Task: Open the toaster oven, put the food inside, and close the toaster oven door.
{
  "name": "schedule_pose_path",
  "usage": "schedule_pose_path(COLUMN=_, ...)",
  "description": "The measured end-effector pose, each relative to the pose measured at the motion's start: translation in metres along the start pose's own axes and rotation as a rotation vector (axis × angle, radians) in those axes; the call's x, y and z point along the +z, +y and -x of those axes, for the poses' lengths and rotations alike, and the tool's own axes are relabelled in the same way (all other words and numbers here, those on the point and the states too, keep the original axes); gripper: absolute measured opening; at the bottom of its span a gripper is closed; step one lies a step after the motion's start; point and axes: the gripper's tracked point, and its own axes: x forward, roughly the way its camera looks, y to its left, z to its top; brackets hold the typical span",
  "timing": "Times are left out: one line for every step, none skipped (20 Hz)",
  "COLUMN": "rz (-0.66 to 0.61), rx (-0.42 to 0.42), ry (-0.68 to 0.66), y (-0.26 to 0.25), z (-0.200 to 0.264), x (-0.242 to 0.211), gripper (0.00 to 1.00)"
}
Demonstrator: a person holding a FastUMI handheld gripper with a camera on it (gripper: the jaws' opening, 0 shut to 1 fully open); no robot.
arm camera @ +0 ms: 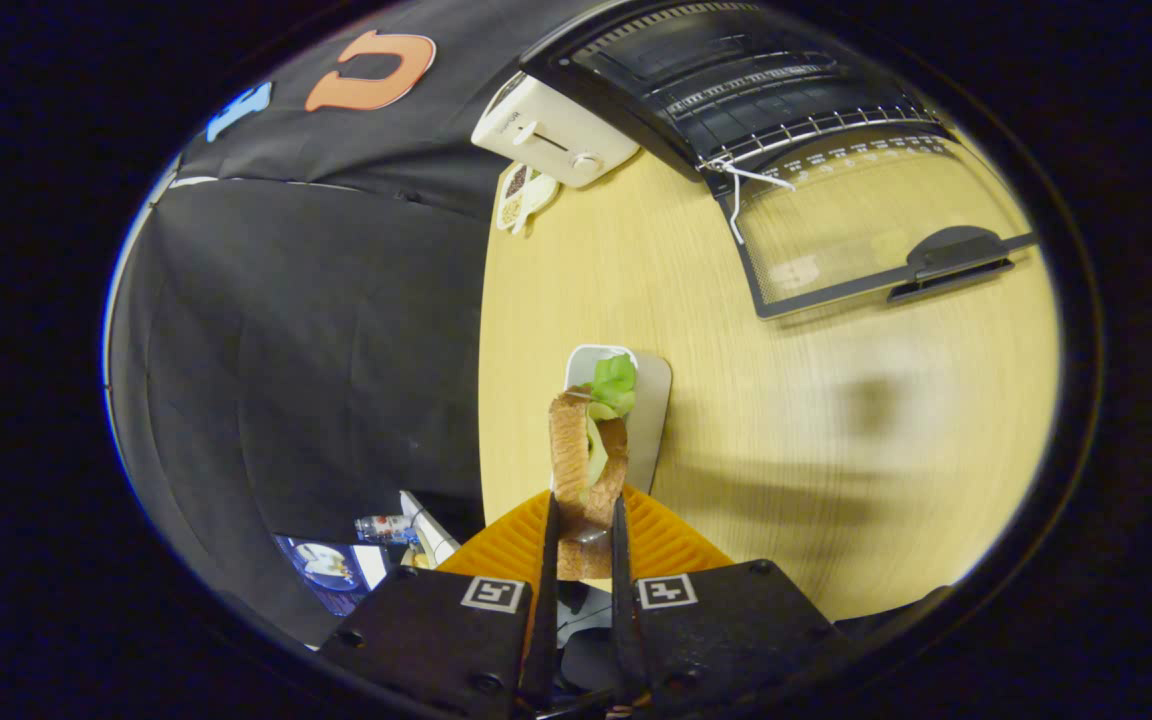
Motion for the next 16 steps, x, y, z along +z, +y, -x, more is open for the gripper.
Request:
schedule_pose_path(rz=0.006, rx=0.015, ry=0.002, y=0.005, z=0.009, x=-0.001, gripper=0.28)
schedule_pose_path(rz=0.016, rx=0.031, ry=0.002, y=0.012, z=0.022, x=-0.003, gripper=0.28)
schedule_pose_path(rz=0.03, rx=0.046, ry=0.001, y=0.016, z=0.034, x=-0.004, gripper=0.28)
schedule_pose_path(rz=0.039, rx=0.067, ry=-0.001, y=0.021, z=0.046, x=-0.005, gripper=0.28)
schedule_pose_path(rz=0.041, rx=0.093, ry=-0.004, y=0.026, z=0.06, x=-0.006, gripper=0.28)
schedule_pose_path(rz=0.034, rx=0.118, ry=-0.013, y=0.03, z=0.075, x=-0.005, gripper=0.28)
schedule_pose_path(rz=0.022, rx=0.135, ry=-0.03, y=0.031, z=0.091, x=-0.001, gripper=0.28)
schedule_pose_path(rz=0.013, rx=0.147, ry=-0.056, y=0.029, z=0.106, x=0.005, gripper=0.28)
schedule_pose_path(rz=0.008, rx=0.153, ry=-0.089, y=0.025, z=0.122, x=0.013, gripper=0.28)
schedule_pose_path(rz=0.004, rx=0.157, ry=-0.128, y=0.02, z=0.137, x=0.022, gripper=0.28)
schedule_pose_path(rz=-0.007, rx=0.158, ry=-0.167, y=0.013, z=0.151, x=0.033, gripper=0.28)
schedule_pose_path(rz=-0.022, rx=0.155, ry=-0.211, y=0.006, z=0.166, x=0.042, gripper=0.28)
schedule_pose_path(rz=-0.04, rx=0.148, ry=-0.254, y=-0.004, z=0.18, x=0.053, gripper=0.28)
schedule_pose_path(rz=-0.057, rx=0.132, ry=-0.301, y=-0.014, z=0.192, x=0.061, gripper=0.27)
schedule_pose_path(rz=-0.082, rx=0.118, ry=-0.344, y=-0.027, z=0.202, x=0.073, gripper=0.27)
schedule_pose_path(rz=-0.11, rx=0.1, ry=-0.386, y=-0.041, z=0.211, x=0.084, gripper=0.27)
